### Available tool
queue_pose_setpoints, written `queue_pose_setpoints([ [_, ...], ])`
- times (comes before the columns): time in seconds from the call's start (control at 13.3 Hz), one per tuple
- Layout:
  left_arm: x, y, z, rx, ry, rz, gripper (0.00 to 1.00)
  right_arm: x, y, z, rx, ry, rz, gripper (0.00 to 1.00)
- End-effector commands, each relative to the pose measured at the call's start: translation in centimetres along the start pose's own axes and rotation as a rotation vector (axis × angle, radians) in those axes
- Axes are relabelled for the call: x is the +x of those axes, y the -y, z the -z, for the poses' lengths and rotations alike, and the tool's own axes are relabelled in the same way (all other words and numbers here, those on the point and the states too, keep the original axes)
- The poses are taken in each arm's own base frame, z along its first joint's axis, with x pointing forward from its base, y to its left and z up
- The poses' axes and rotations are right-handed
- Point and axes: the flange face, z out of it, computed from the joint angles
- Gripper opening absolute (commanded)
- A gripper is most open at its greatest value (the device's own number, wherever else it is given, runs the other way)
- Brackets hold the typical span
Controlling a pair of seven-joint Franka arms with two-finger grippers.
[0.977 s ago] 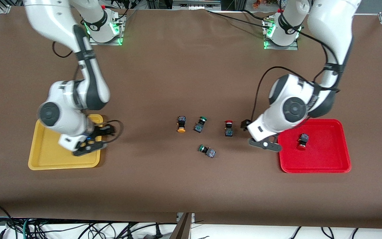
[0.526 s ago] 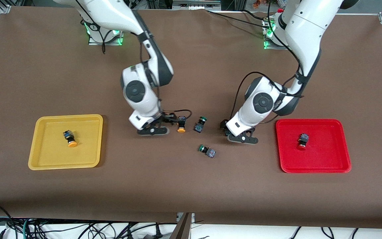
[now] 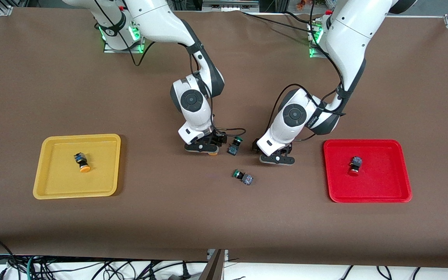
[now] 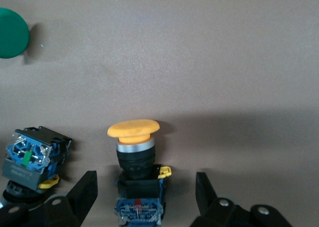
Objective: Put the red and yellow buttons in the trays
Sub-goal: 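Grasp a second red and yellow button with the left and right grippers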
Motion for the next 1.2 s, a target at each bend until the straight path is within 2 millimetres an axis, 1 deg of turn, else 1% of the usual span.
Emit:
queue_pose_setpoints([
  [0.0, 0.0, 0.0, -0.5, 0.014, -0.014, 0.000, 1.00, -0.1, 0.2, -0.5, 0.008, 0.014, -0.011, 0.41],
  [0.08, 0.0, 0.0, -0.6, 0.007, -0.025, -0.002, 1.00, 0.1, 0.0, -0.3, 0.008, 0.016, -0.008, 0.12],
  [0.15, 0.0, 0.0, -1.0, 0.003, -0.028, -0.001, 0.89, 0.4, -0.3, -0.1, 0.002, 0.026, 0.000, 0.00],
  [0.23, -0.1, 0.0, -1.3, 0.000, -0.029, -0.001, 0.69, 1.0, -1.0, 0.4, -0.012, 0.052, 0.027, 0.00],
  [0.3, 0.0, 0.0, -1.2, -0.002, -0.033, -0.001, 0.40, 2.7, -2.5, 2.2, -0.021, 0.077, 0.058, 0.00],
  [0.38, 0.1, -0.1, -0.8, -0.003, -0.039, -0.006, 0.25, 4.9, -4.8, 4.3, -0.036, 0.096, 0.105, 0.00],
  [0.45, 0.2, 0.0, -0.7, -0.003, -0.040, -0.009, 0.12, 7.3, -7.6, 6.5, -0.047, 0.112, 0.168, 0.00],
  [0.53, 0.2, 0.0, -0.5, -0.003, -0.042, -0.011, 0.04, 9.7, -10.9, 8.1, -0.064, 0.124, 0.227, 0.00],
  [0.68, 0.6, 0.3, 1.2, 0.009, -0.042, -0.006, 0.03, 13.5, -17.9, 10.6, -0.118, 0.139, 0.367, 0.00],
  [0.75, 0.8, 0.6, 3.0, 0.033, -0.023, -0.003, 0.03, 15.1, -22.0, 11.8, -0.149, 0.159, 0.429, 0.00],
  [0.83, 0.9, 1.0, 4.7, 0.061, 0.004, 0.000, 0.04, 16.5, -26.5, 12.5, -0.157, 0.188, 0.484, 0.00],
  [0.9, 0.9, 1.8, 6.0, 0.090, 0.033, 0.008, 0.05, 17.8, -31.1, 12.7, -0.149, 0.209, 0.520, 0.00],
  [0.98, 1.0, 3.0, 7.5, 0.115, 0.057, 0.008, 0.05, 18.5, -35.8, 12.3, -0.138, 0.227, 0.521, 0.00],
  [1.05, 1.2, 4.8, 8.5, 0.137, 0.093, -0.034, 0.07, 18.2, -38.5, 11.0, -0.128, 0.254, 0.515, 0.00],
  [1.13, 1.9, 7.5, 9.4, 0.140, 0.114, -0.122, 0.10, 17.2, -39.7, 9.3, -0.120, 0.271, 0.492, 0.00],
])
